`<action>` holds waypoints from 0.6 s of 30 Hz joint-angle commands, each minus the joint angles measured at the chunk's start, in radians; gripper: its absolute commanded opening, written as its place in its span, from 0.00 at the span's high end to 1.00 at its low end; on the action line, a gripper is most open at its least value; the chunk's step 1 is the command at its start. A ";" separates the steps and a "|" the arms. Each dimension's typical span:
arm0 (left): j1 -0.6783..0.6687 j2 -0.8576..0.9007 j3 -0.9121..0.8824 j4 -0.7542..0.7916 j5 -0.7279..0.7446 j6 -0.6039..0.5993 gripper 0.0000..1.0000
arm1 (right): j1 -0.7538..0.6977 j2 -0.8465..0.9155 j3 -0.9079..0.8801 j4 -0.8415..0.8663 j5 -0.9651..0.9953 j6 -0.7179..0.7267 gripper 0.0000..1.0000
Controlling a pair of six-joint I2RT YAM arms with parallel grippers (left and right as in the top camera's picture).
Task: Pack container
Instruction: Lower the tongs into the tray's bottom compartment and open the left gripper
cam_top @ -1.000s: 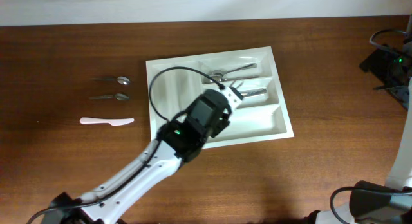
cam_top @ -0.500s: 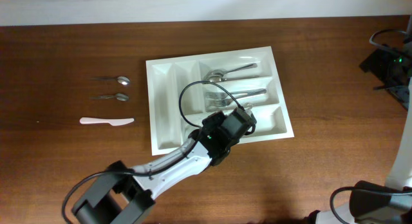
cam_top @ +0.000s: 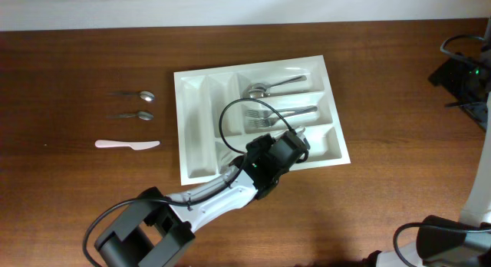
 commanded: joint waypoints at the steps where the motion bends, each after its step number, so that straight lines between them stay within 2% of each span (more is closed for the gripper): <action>1: -0.011 0.007 0.012 0.032 -0.020 0.009 0.54 | -0.002 0.002 0.004 0.000 0.002 -0.006 0.01; 8: -0.011 0.007 0.012 0.050 -0.020 0.009 0.53 | -0.002 0.002 0.004 0.000 0.002 -0.006 0.01; 11: -0.011 0.007 0.012 0.059 -0.021 0.009 0.40 | -0.002 0.002 0.004 0.000 0.002 -0.006 0.01; 14: -0.011 0.007 0.013 0.124 -0.111 -0.032 0.17 | -0.002 0.002 0.004 0.000 0.002 -0.006 0.01; 18: -0.010 0.005 0.078 0.157 -0.247 -0.118 0.06 | -0.002 0.002 0.004 0.000 0.002 -0.006 0.01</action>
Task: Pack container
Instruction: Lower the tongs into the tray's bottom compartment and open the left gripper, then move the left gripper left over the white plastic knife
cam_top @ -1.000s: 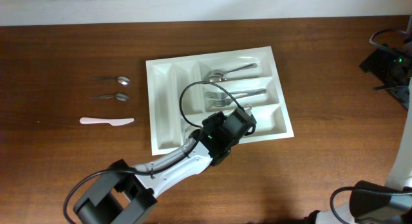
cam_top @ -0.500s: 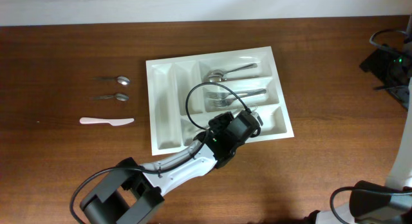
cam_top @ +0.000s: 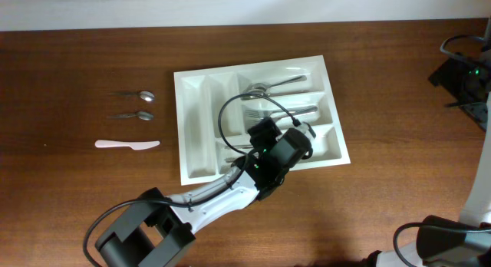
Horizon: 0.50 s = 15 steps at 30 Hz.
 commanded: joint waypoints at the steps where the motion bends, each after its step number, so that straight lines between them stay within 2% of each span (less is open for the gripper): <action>1: -0.002 0.001 0.092 0.004 -0.158 -0.095 0.05 | -0.002 0.002 0.004 0.000 0.002 -0.005 0.01; 4: 0.008 -0.027 0.194 -0.060 -0.225 -0.207 0.04 | -0.002 0.002 0.004 0.000 0.002 -0.005 0.01; 5: 0.025 -0.052 0.252 -0.139 -0.258 -0.322 0.03 | -0.002 0.002 0.004 0.000 0.003 -0.005 0.01; 7: 0.049 -0.080 0.309 -0.256 -0.259 -0.457 0.04 | -0.002 0.002 0.004 0.000 0.002 -0.005 0.01; 8: 0.075 -0.105 0.351 -0.360 -0.255 -0.588 0.04 | -0.002 0.002 0.004 0.000 0.003 -0.005 0.01; 10: 0.134 -0.146 0.407 -0.546 -0.207 -0.782 0.01 | -0.002 0.002 0.004 0.000 0.003 -0.005 0.01; 12: 0.222 -0.188 0.445 -0.724 -0.099 -0.919 0.01 | -0.002 0.002 0.004 0.000 0.003 -0.005 0.01; 15: 0.339 -0.229 0.450 -0.855 0.072 -0.936 0.01 | -0.002 0.002 0.004 0.000 0.002 -0.005 0.01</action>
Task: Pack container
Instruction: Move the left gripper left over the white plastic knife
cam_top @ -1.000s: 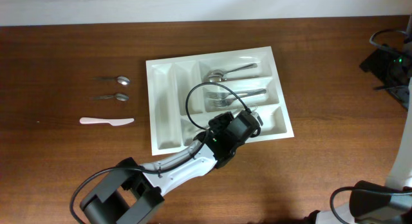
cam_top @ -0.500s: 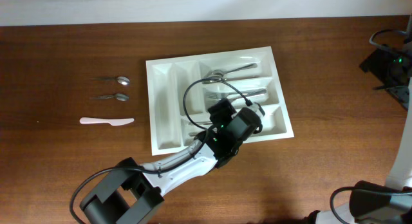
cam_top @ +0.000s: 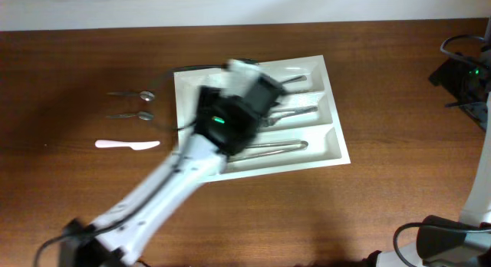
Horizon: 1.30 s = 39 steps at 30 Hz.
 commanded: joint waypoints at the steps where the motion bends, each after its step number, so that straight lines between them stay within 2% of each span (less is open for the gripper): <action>1: 0.153 -0.074 0.025 -0.117 0.245 -0.195 0.01 | -0.002 0.002 0.004 0.000 0.002 -0.006 0.01; 2: 0.216 -0.087 0.025 -0.164 0.352 -0.195 0.01 | -0.002 0.002 0.004 0.000 0.002 -0.006 0.01; 5: 0.291 -0.093 0.024 -0.271 0.502 -0.195 0.01 | -0.002 0.002 0.004 0.000 0.002 -0.006 0.01; 12: 0.331 -0.092 0.018 -0.303 0.464 -0.218 0.00 | -0.002 0.002 0.004 0.000 0.002 -0.006 0.01; 14: 0.357 -0.089 0.018 -0.313 0.420 -0.310 0.00 | -0.002 0.002 0.004 0.000 0.002 -0.006 0.01; 15: 0.389 -0.082 0.018 -0.330 0.395 -0.409 0.01 | -0.002 0.002 0.004 0.000 0.002 -0.006 0.01; 20: 0.518 -0.016 0.017 -0.397 0.389 -0.690 0.01 | -0.002 0.002 0.004 0.000 0.002 -0.006 0.01; 24: 0.585 0.068 0.017 -0.398 0.393 -0.747 0.01 | -0.002 0.002 0.004 0.000 0.002 -0.006 0.01; 31: 0.660 0.259 0.017 -0.401 0.419 -0.946 0.01 | -0.002 0.002 0.004 0.000 0.002 -0.006 0.01; 39: 0.774 0.406 0.017 -0.401 0.522 -1.011 0.01 | -0.002 0.002 0.004 0.000 0.002 -0.006 0.01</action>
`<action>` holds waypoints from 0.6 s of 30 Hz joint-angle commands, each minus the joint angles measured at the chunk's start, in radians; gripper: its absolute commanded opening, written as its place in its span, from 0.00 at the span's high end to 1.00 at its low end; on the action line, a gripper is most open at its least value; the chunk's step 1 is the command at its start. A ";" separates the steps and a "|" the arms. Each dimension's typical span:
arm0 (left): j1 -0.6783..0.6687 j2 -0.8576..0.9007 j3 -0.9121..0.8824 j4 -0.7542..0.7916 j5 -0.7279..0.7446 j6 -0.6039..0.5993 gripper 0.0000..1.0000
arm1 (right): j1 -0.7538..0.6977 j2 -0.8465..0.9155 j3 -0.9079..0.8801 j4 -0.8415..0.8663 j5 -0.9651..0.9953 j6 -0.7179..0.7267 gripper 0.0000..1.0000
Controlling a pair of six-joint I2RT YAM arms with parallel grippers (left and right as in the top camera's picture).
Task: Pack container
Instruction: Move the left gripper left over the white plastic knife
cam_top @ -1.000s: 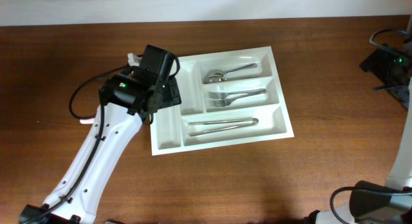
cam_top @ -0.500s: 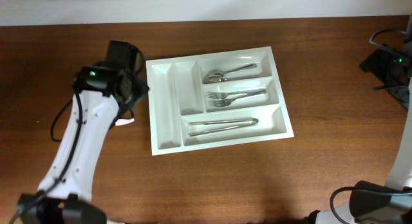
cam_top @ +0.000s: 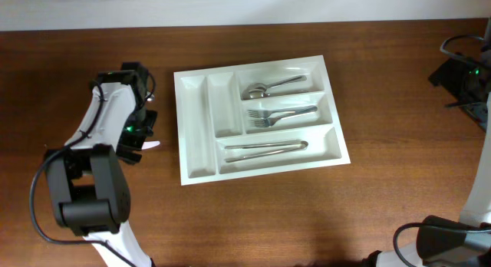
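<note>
The white cutlery tray lies mid-table. It holds a spoon in the top slot, forks in the middle slot and silver knives in the bottom slot. My left gripper is left of the tray, low over the table. Beside it only the tip of a white plastic knife shows. The arm hides its fingers, so I cannot tell whether they are open or shut. The right gripper is out of view.
The left arm bends over the strip of table left of the tray and covers what lies there. Dark equipment with cables sits at the right edge. The right arm's base is at the bottom right.
The left arm was blurred over the tray's upper left part. Now it is off the tray to the left, with the gripper over the white plastic knife and the two loose spoons covered.
The left gripper was over the tray's bottom slot at the two oldest moments. Then it was over the tray's upper left, and silver cutlery lay uncovered in that slot. Now it is beside the tray, over the loose cutlery on the table.
</note>
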 commanded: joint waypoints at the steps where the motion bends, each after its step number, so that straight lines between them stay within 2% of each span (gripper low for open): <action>1: 0.060 0.039 0.002 -0.005 0.053 -0.054 0.01 | -0.002 0.002 0.004 0.000 0.003 -0.006 0.01; 9: 0.182 0.047 0.001 0.023 0.055 -0.053 0.00 | -0.002 0.002 0.004 0.000 0.003 -0.006 0.01; 12: 0.192 0.060 0.001 0.061 0.054 -0.052 0.07 | -0.002 0.002 0.004 0.000 0.002 -0.006 0.01; 16: 0.192 0.097 0.001 0.110 0.055 -0.051 0.06 | -0.002 0.002 0.004 0.000 0.003 -0.006 0.01; 18: 0.192 0.132 0.001 0.131 0.054 -0.048 0.02 | -0.002 0.002 0.004 0.000 0.003 -0.006 0.01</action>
